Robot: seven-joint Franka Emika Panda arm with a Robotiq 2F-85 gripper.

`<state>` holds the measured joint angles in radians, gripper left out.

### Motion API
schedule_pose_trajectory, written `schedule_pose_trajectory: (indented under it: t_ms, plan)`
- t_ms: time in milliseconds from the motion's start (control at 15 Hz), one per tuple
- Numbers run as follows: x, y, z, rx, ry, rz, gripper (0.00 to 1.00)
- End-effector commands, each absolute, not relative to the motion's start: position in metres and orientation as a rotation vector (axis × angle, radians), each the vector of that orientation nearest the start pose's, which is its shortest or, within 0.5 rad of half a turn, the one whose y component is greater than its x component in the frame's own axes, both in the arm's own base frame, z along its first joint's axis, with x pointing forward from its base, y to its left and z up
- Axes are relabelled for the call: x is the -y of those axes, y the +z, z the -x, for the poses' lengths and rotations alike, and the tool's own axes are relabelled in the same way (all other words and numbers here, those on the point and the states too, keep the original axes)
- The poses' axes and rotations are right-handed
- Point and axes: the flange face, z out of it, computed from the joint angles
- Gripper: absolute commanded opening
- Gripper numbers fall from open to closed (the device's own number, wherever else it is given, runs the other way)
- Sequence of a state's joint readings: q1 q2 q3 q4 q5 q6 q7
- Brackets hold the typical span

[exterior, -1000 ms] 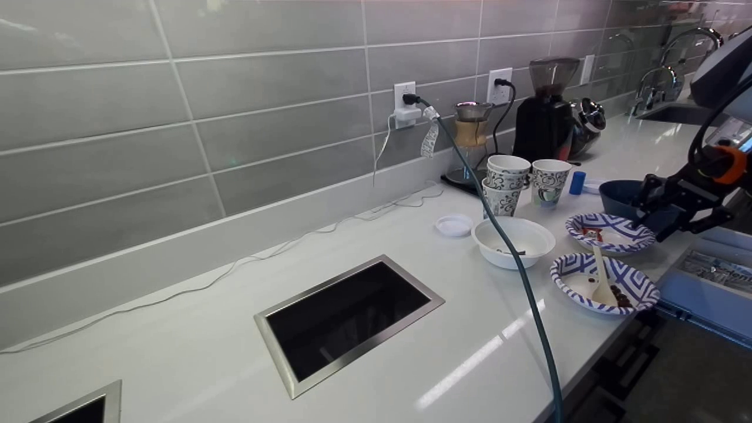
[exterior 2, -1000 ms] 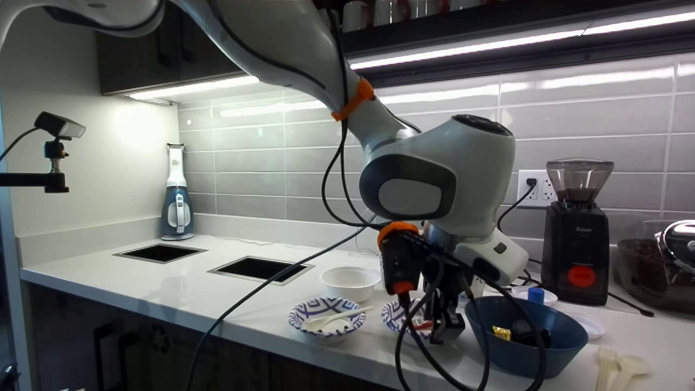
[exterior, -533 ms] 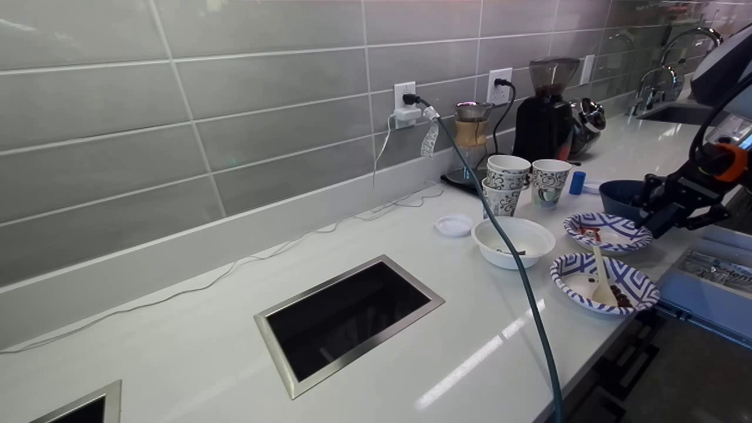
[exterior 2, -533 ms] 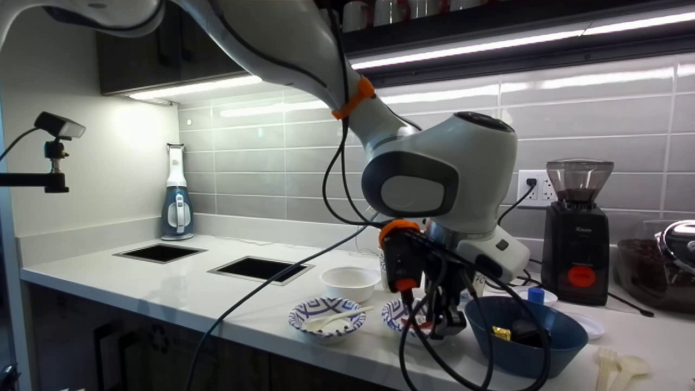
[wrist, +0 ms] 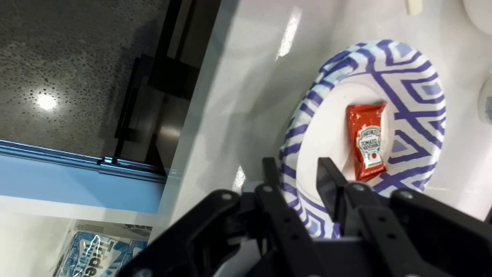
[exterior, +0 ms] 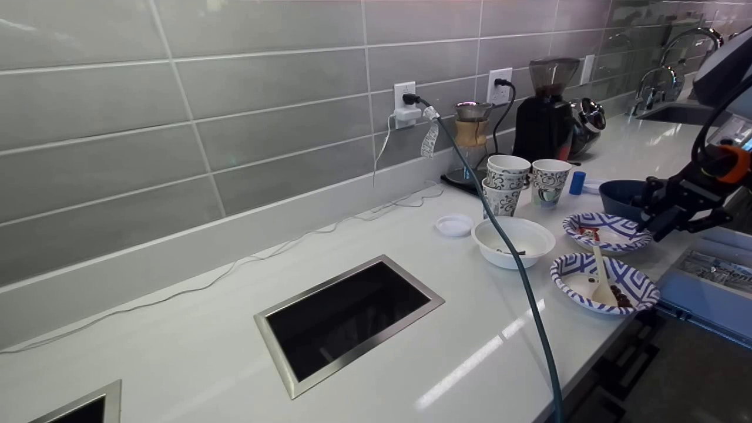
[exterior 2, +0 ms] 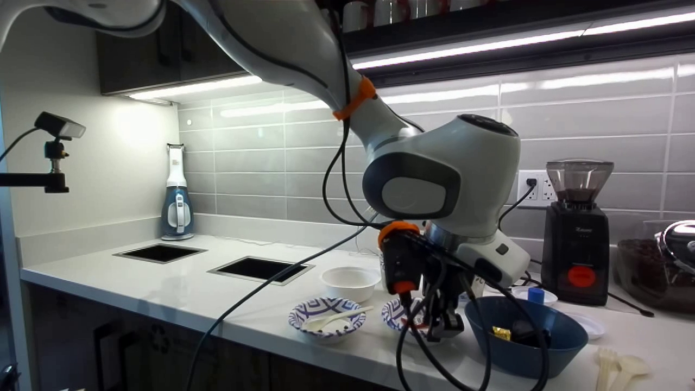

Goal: Take the bowl off of the other

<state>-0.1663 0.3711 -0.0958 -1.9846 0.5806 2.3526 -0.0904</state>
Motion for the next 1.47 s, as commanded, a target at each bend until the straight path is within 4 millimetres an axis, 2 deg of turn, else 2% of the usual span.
schedule_pose_trajectory:
  t_ms: [0,133,200,267,333,400,533,600,1000,1400]
  plan:
    - [0.151,0.280,-0.597,-0.787,-0.073,2.651,0.29]
    - [0.151,0.279,-0.597,-0.787,-0.070,2.650,0.18]
    - [0.150,0.279,-0.597,-0.786,-0.071,2.649,0.17]
    - [0.150,0.279,-0.597,-0.784,-0.070,2.650,0.10]
    - [0.150,0.279,-0.597,-0.784,-0.068,2.651,0.14]
    - [0.150,0.279,-0.597,-0.782,-0.067,2.651,0.10]
    - [0.150,0.280,-0.597,-0.781,-0.067,2.651,0.09]
    - [0.150,0.280,-0.597,-0.781,-0.068,2.650,0.04]
    - [0.149,0.288,-0.600,-0.772,-0.081,2.638,0.00]
    - [0.151,0.296,-0.601,-0.766,-0.053,2.569,0.01]
